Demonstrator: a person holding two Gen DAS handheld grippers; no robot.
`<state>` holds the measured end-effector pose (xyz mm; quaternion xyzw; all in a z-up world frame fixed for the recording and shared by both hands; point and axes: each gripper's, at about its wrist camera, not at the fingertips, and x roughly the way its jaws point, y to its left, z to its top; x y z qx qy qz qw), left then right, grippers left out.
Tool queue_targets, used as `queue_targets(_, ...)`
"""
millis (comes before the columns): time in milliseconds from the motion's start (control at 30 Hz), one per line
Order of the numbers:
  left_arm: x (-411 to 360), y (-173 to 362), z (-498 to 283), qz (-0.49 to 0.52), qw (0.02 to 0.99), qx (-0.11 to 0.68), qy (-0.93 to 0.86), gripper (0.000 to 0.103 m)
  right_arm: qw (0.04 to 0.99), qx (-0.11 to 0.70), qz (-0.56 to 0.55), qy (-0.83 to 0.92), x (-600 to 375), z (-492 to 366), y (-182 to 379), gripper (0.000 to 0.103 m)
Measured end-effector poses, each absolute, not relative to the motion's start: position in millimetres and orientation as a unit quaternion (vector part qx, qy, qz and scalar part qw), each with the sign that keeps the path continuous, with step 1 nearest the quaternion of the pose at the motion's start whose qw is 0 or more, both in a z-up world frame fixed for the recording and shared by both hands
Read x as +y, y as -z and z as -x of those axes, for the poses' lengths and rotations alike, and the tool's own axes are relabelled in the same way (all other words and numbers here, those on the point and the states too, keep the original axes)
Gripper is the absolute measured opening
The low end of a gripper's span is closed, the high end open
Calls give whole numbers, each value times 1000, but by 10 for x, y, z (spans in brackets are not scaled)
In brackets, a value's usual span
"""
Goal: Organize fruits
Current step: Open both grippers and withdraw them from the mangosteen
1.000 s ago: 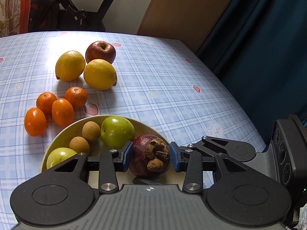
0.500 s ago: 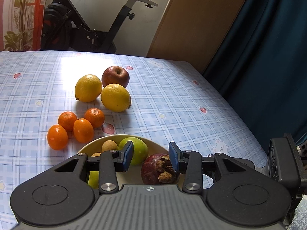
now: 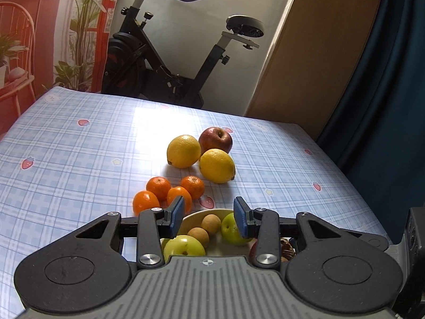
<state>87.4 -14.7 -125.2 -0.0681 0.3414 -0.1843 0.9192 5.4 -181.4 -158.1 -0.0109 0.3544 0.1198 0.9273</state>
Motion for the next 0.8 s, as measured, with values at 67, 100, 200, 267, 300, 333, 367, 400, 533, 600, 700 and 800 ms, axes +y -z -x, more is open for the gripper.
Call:
queue_targets(67, -78, 1267, -843, 60, 925, 336, 169, 42, 931, 344, 12, -123, -1809, -36, 1524, 67)
queue_targets(100, -53, 1274, -836, 58, 926, 335, 164, 42, 932, 340, 11, -125, -1808, -32, 1501, 67)
queue_targets(200, 35, 1278, -822, 59, 929, 332, 151, 42, 936, 329, 12, -127, -1794, -26, 1428, 67)
queue_targets(267, 102, 1268, -826, 65, 931, 330, 144, 42, 937, 324, 11, -129, -1788, -36, 1382, 67)
queue_targets(300, 121, 1267, -833, 67, 931, 329, 141, 42, 938, 322, 10, -130, -1788, -43, 1366, 67)
queue_targets(333, 150, 1266, -838, 70, 932, 328, 136, 42, 938, 320, 7, -132, -1793, -55, 1345, 67)
queue_targets(367, 163, 1262, -837, 71, 933, 327, 132, 42, 938, 319, 5, -133, -1798, -67, 1331, 67)
queue_targets(400, 187, 1263, -840, 72, 934, 326, 129, 42, 938, 318, 4, -134, -1804, -82, 1318, 67)
queue_targets(533, 294, 1279, -874, 85, 934, 326, 114, 42, 938, 320, -4, -136, -1845, -152, 1289, 66)
queue_targets(600, 362, 1297, -898, 88, 935, 328, 105, 42, 936, 323, -9, -137, -1871, -205, 1282, 66)
queue_targets(700, 407, 1325, -938, 87, 935, 329, 95, 42, 936, 324, -12, -140, -1882, -274, 1268, 63)
queue_targets(800, 435, 1343, -966, 88, 936, 330, 88, 42, 935, 324, -8, -144, -1857, -369, 1244, 59)
